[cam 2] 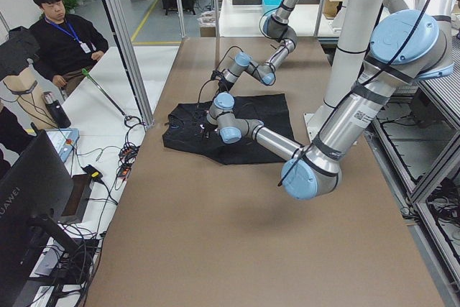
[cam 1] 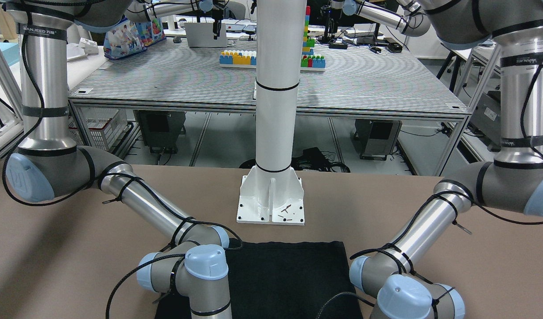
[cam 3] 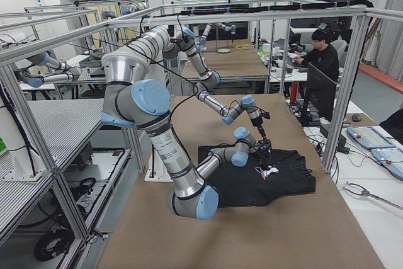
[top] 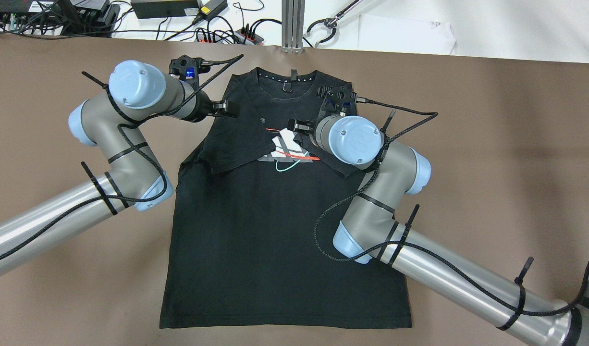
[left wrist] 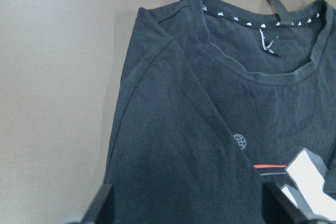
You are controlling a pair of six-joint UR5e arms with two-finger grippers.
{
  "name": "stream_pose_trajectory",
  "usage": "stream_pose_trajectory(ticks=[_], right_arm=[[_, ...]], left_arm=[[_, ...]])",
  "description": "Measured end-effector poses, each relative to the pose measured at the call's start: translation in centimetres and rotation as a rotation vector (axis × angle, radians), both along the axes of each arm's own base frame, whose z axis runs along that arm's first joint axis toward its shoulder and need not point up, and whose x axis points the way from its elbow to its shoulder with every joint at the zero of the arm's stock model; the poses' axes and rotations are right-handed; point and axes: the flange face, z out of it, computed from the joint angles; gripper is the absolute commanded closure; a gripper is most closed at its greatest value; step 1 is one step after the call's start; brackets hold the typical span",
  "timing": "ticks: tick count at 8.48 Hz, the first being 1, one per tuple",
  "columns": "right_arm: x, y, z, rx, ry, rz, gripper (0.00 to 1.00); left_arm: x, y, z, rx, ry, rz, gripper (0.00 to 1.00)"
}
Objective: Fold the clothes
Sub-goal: 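Fold the right-held sleeve onto the chest while the left gripper releases, then move both grippers to the shirt's hem corners nearest the robot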
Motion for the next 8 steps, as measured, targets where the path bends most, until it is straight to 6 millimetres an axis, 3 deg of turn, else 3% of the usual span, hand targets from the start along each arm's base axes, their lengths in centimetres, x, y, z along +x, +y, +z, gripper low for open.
stream_pose_trajectory(ticks=[1,5,6,8], right_arm=[[1.2,3.0,0.4,-0.017,-0.024,-0.016,0.04],[3.6,17.7,2.2,-0.135,-0.179,-0.122,0.06],[3.6,20.3,3.0,-0.202,-0.218,-0.121,0.06],[4.3,25.1,5.3,-0.320,-0.272,-0.070,0.06]], left_arm=[[-1.3,2.4,1.3,-0.036,0.030,-0.011,0.00],[-5.1,16.7,7.2,-0.171,0.131,0.017,0.00],[-5.6,20.2,8.7,-0.194,0.163,0.032,0.00],[-4.3,27.9,11.7,-0.219,0.229,0.027,0.00]])
